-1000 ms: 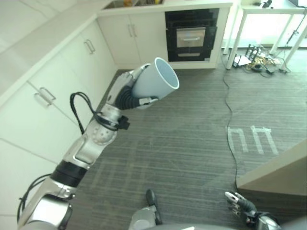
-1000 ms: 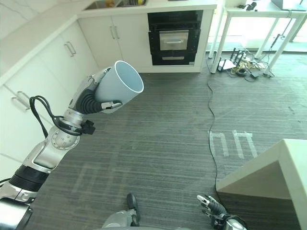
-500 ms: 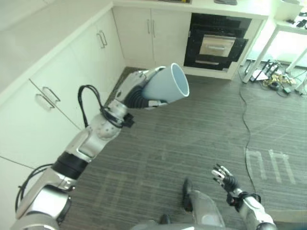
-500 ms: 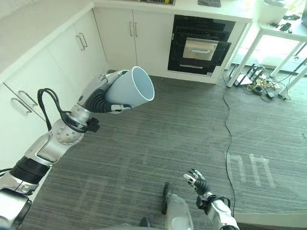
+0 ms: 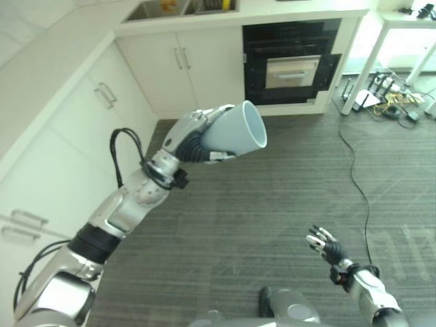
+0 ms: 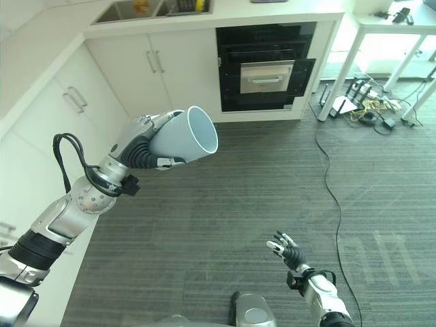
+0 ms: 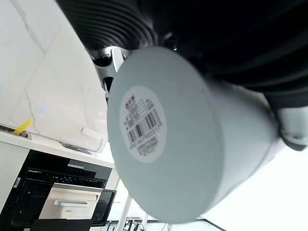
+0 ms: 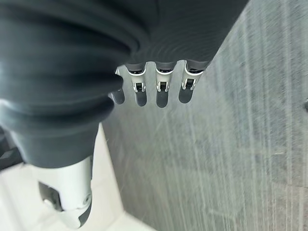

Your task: Place the dishes in the dishwasher.

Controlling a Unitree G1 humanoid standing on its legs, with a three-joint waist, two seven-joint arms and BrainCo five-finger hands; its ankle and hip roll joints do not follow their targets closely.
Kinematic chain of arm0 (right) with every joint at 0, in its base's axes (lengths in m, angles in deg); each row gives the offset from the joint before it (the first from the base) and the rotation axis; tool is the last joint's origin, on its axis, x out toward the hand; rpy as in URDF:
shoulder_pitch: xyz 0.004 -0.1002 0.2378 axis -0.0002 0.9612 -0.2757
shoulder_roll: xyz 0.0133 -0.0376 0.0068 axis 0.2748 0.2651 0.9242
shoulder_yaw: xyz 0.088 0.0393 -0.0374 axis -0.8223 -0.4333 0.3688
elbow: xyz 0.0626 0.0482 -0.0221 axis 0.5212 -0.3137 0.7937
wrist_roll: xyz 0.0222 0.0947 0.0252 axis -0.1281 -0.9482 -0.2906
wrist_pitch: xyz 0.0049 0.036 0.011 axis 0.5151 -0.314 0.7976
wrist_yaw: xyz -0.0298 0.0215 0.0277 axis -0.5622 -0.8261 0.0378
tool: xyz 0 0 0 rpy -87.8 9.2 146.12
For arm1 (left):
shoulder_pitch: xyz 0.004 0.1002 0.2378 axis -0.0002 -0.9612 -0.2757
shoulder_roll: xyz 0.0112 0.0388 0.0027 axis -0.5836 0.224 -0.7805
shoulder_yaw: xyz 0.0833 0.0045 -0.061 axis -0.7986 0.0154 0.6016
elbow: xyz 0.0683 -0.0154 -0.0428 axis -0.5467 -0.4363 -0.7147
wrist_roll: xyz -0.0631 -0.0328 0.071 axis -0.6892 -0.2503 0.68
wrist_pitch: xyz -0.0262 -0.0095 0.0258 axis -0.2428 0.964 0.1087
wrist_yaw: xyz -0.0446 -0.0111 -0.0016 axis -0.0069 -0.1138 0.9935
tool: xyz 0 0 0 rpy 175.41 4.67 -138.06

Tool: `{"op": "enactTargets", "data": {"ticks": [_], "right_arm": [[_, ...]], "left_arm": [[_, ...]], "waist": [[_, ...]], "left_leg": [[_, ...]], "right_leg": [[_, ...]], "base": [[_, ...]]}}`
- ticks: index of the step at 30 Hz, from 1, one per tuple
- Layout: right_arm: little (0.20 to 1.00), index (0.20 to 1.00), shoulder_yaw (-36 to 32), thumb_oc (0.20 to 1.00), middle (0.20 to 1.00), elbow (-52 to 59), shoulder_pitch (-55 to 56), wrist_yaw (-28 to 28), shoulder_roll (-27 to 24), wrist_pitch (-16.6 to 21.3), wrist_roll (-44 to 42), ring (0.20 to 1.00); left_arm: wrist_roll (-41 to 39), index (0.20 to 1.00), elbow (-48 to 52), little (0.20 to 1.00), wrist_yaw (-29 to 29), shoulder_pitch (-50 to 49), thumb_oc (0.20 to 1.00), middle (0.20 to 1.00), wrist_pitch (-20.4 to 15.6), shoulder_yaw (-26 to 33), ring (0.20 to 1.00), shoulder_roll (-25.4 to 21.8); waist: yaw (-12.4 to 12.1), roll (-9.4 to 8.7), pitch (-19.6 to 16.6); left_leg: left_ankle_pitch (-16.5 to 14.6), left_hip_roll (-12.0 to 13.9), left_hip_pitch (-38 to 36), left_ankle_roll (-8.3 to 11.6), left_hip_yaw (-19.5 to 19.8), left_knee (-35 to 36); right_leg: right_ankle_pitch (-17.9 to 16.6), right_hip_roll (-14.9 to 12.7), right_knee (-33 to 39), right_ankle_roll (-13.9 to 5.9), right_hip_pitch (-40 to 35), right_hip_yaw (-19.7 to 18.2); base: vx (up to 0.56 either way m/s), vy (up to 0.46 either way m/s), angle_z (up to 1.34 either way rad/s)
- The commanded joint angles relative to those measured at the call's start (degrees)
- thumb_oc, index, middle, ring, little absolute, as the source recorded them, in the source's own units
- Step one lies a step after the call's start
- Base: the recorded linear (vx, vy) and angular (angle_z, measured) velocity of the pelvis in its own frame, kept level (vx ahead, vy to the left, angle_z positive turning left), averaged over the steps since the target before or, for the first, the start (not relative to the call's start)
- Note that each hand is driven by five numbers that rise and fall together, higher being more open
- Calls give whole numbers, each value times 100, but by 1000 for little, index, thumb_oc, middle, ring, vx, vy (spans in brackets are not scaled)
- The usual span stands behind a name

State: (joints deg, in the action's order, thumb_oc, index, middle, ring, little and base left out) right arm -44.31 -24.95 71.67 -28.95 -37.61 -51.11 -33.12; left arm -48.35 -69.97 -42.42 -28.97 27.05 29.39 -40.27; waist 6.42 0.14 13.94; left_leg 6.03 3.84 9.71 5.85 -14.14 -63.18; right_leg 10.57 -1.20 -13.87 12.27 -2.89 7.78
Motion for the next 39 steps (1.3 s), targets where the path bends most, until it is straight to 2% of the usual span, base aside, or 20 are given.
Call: {"op": "enactTargets", "data": {"ticks": [1, 2, 3, 4, 5, 6, 7, 9, 10, 15, 17, 18, 20, 22, 25, 27, 30, 33, 35, 39], "right_arm": [[1000, 1000, 129, 1000, 1000, 116, -177, 227, -209, 217, -184, 1000], [1000, 1000, 116, 1000, 1000, 22, -212, 249, -172, 241, -150, 1000], [1000, 1000, 99, 1000, 1000, -33, -225, 225, -124, 243, -149, 1000], [1000, 1000, 102, 1000, 1000, -48, -227, 221, -118, 243, -162, 1000], [1000, 1000, 144, 1000, 1000, -146, -254, 217, -78, 277, -162, 1000], [1000, 1000, 158, 1000, 1000, -166, -261, 208, -67, 282, -166, 1000], [1000, 1000, 219, 1000, 1000, -242, -285, 211, -30, 312, -106, 1000], [1000, 1000, 249, 1000, 1000, -327, -263, 210, 7, 340, -62, 1000], [1000, 1000, 244, 1000, 1000, -296, -228, 187, 30, 313, 21, 1000], [1000, 1000, 200, 1000, 1000, -244, -194, 186, 171, 128, 265, 1000], [1000, 1000, 200, 1000, 1000, -112, -104, 95, 283, 100, 298, 1000], [1000, 1000, 215, 1000, 1000, -15, -41, 62, 355, 110, 253, 1000], [1000, 1000, 262, 1000, 1000, 106, 40, 20, 422, 128, 297, 1000], [1000, 1000, 303, 1000, 1000, 114, 88, 42, 460, 152, 350, 1000], [1000, 1000, 373, 1000, 1000, 147, 60, 43, 467, 161, 372, 1000], [1000, 1000, 391, 1000, 1000, 212, 26, 75, 447, 158, 344, 1000], [1000, 1000, 403, 1000, 1000, 193, -103, 153, 423, 170, 655, 1000], [1000, 1000, 416, 1000, 1000, 334, -179, 227, 422, 67, 908, 1000], [1000, 1000, 452, 1000, 1000, 466, -182, 236, 381, -7, 1069, 1000], [1000, 1000, 825, 1000, 1000, 739, -300, 169, 56, 17, 1816, 1000]], "left_arm": [[-25, 200, -115, 200, -308, 172, 200, 200, -372, 568, 200, 114], [36, 200, -163, 200, -332, 136, 200, 200, -426, 581, 200, 146], [80, 200, -176, 200, -344, 99, 200, 200, -444, 591, 200, 163], [80, 200, -185, 200, -353, 92, 200, 200, -447, 587, 200, 152], [97, 200, -208, 200, -345, 51, 200, 200, -450, 605, 200, 155], [103, 200, -212, 200, -334, 37, 200, 200, -472, 615, 200, 154], [74, 200, -214, 200, -319, -34, 200, 200, -492, 677, 200, 117], [15, 200, -193, 200, -237, -169, 200, 200, -618, 810, 200, 78], [0, 200, -176, 200, -182, -248, 200, 200, -710, 923, 200, 81], [-46, 200, -71, 200, 71, -477, 200, 200, -836, 1186, 200, 91], [12, 200, -106, 200, 37, -434, 200, 200, -870, 1112, 200, 78], [76, 200, -104, 200, 20, -324, 200, 200, -769, 962, 200, 88], [93, 200, -144, 200, 31, -172, 200, 200, -656, 825, 200, 81], [73, 200, -216, 200, 34, -64, 200, 200, -559, 721, 200, 77], [137, 200, -189, 200, 10, 41, 200, 200, -331, 654, 200, 140], [164, 200, -190, 200, 34, 150, 200, 200, -220, 675, 200, 134], [136, 200, -166, 200, 0, 169, 200, 200, -70, 687, 200, 87], [88, 200, -149, 200, -242, 56, 200, 200, -2, 682, 200, -40], [163, 200, -111, 200, -322, -54, 200, 200, -14, 767, 200, -11], [209, 200, 109, 200, -558, -387, 200, 200, 123, 963, 200, 137]], "waist": [[-150, 45, -21], [-173, 42, 4], [-213, 82, 27], [-242, 93, 49], [-354, 168, 59], [-384, 190, 46], [-514, 253, 26], [-617, 284, -35], [-631, 311, -113], [-705, 293, -251], [-680, 281, -265], [-637, 285, -252], [-558, 284, -205], [-517, 324, -188], [-414, 413, -129], [-355, 337, -61], [-280, 189, -8], [-226, 144, 22], [-240, 119, -23], [-268, 52, -94]], "left_leg": [[-629, 91, -90, -243, 249, 1656], [-712, 87, -104, -325, 178, 2182], [-626, 10, -171, -337, 198, 3292], [-557, -80, -192, -322, 270, 3655], [-398, -276, -132, -258, 607, 4640], [-339, -298, -105, -240, 673, 4806], [-91, -326, 37, -139, 968, 5516], [194, -270, 158, -61, 849, 5911], [168, -261, 188, -100, 680, 5880], [-390, -616, -206, -521, 891, 5638], [-573, -790, -442, -790, 975, 5664], [-717, -893, -611, -982, 991, 5685], [-829, -975, -779, -1118, 984, 5712], [-861, -946, -933, -1169, 961, 5790], [-939, -834, -1348, -1138, 895, 5984], [-1103, -822, -1528, -1081, 1055, 5995], [-1515, -855, -1846, -1031, 1120, 6018], [-1783, -681, -2175, -964, 1042, 6105], [-1766, -576, -2151, -882, 1019, 6025], [-2012, -292, -2183, -633, 1073, 5345]], "right_leg": [[-241, -35, 432, -968, -187, 435], [-215, -15, 467, -1008, -270, 315], [-183, 49, 550, -1089, -401, 131], [-181, 69, 589, -1116, -466, 55], [-156, 157, 697, -1213, -646, -187], [-173, 184, 726, -1225, -662, -237], [-161, 249, 853, -1278, -843, -452], [-93, 229, 995, -1337, -1104, -534], [-4, 190, 1008, -1379, -1203, -484], [185, 2, 313, -1542, -1144, -466], [-132, -96, -472, -1653, -909, -349], [-446, -146, -1397, -1785, -645, -251], [-883, -84, -2340, -2001, -274, -222], [-1048, -147, -2944, -2050, 44, -113], [-739, -397, -2366, -1887, 603, 115], [-750, -568, -1032, -1898, 645, 54], [-1578, -901, 145, -2181, 1023, -96], [-1909, -977, 405, -2380, 1325, -112], [-1515, -888, 395, -2332, 1144, -27], [-883, -673, 61, -1956, 922, 107]], "base": [[362, 13, -18], [440, 90, -66], [423, 104, -111], [532, 154, -96], [389, 107, -118], [567, 159, -112], [478, 116, -180], [587, 151, -145], [558, 193, -102], [471, 224, -49], [344, 209, 17], [284, 193, 16], [209, 155, 17], [158, 99, 8], [182, -34, -39], [192, -286, -26], [244, -319, 7], [330, -401, -4], [234, -376, 14], [286, -453, 39]]}}
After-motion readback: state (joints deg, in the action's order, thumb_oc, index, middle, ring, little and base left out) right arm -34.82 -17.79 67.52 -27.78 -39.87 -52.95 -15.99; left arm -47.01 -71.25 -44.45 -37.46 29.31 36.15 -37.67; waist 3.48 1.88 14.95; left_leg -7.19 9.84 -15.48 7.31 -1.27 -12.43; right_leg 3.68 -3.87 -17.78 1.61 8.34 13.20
